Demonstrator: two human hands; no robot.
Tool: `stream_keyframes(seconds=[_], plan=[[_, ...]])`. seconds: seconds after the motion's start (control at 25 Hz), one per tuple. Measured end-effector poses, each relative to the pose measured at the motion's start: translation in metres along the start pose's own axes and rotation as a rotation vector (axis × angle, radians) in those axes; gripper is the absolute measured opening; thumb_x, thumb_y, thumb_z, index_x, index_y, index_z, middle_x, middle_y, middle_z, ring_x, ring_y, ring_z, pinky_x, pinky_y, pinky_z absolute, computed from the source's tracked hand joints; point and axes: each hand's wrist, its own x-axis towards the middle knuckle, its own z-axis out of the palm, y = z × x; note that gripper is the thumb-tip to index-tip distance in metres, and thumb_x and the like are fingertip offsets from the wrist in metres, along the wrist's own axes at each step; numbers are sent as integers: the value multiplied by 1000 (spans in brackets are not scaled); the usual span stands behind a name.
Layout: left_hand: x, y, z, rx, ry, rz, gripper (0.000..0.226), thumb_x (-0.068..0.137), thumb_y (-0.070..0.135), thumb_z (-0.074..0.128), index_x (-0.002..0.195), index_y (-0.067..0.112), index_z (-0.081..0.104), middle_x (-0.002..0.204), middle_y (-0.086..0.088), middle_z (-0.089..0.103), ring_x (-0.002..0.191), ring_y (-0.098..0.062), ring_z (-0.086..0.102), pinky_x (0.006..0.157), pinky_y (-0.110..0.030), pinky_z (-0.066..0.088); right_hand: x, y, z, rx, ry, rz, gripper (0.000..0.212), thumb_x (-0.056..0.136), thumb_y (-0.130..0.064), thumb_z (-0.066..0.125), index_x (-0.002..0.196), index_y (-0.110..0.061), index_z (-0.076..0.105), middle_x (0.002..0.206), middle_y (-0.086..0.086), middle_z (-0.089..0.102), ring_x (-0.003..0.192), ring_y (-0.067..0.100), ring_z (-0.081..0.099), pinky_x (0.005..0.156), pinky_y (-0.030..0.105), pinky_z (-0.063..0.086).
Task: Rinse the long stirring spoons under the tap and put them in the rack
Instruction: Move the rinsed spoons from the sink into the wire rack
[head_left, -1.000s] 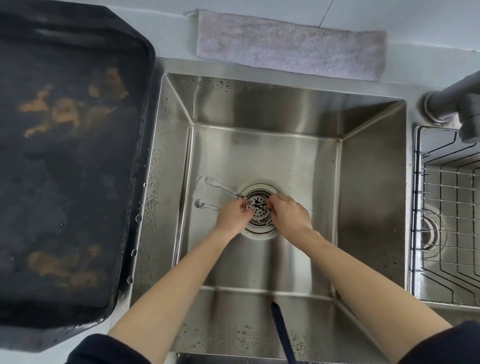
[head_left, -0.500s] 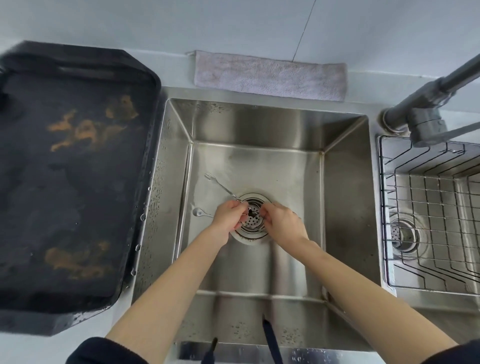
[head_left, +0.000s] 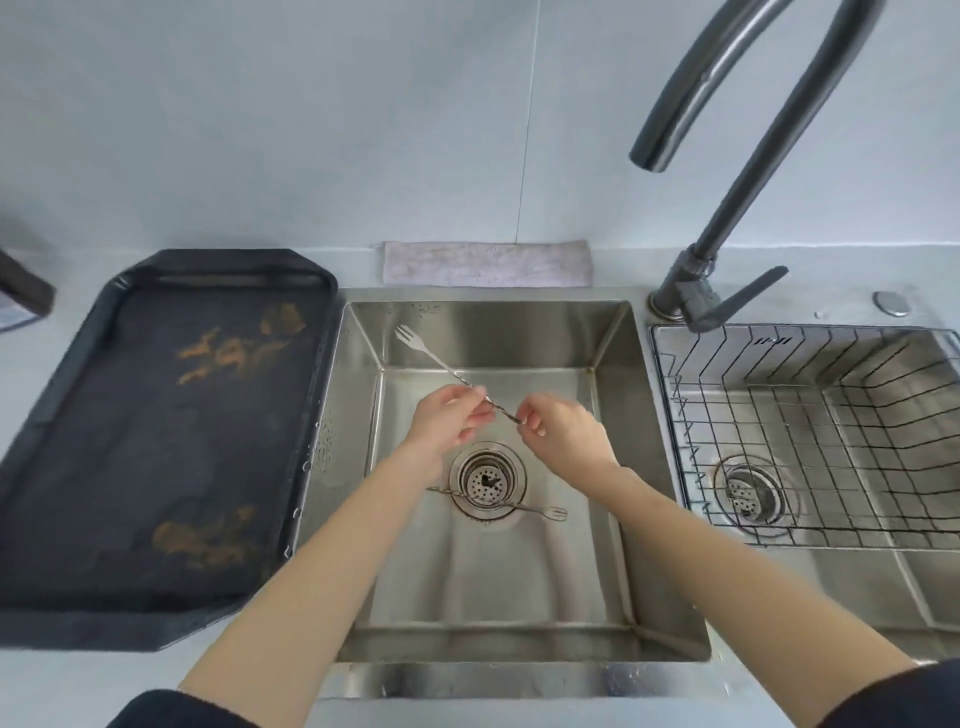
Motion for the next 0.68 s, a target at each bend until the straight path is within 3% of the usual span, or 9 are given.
stream_keyframes(seconds=[0.32,0.68], plan=[[-49,36,14,-15,9,173,18,93,21,52,75,23,54,78,8,63,67,0,61,64,-18,40,-27,-2,-56,-31,180,-103,16,89,-19,52,99,-16,64,101,2,64,95,25,61,74,34,48],[-85,33,74,-45,-69,170,20,95,21,49,76,22,54,80,6,62,74,-6,60,66,-21,40,-76,41,-100,-90,319,-124,19,92,-18,49,103,-15,64,106,3,63,100,26,59,77,37,50]])
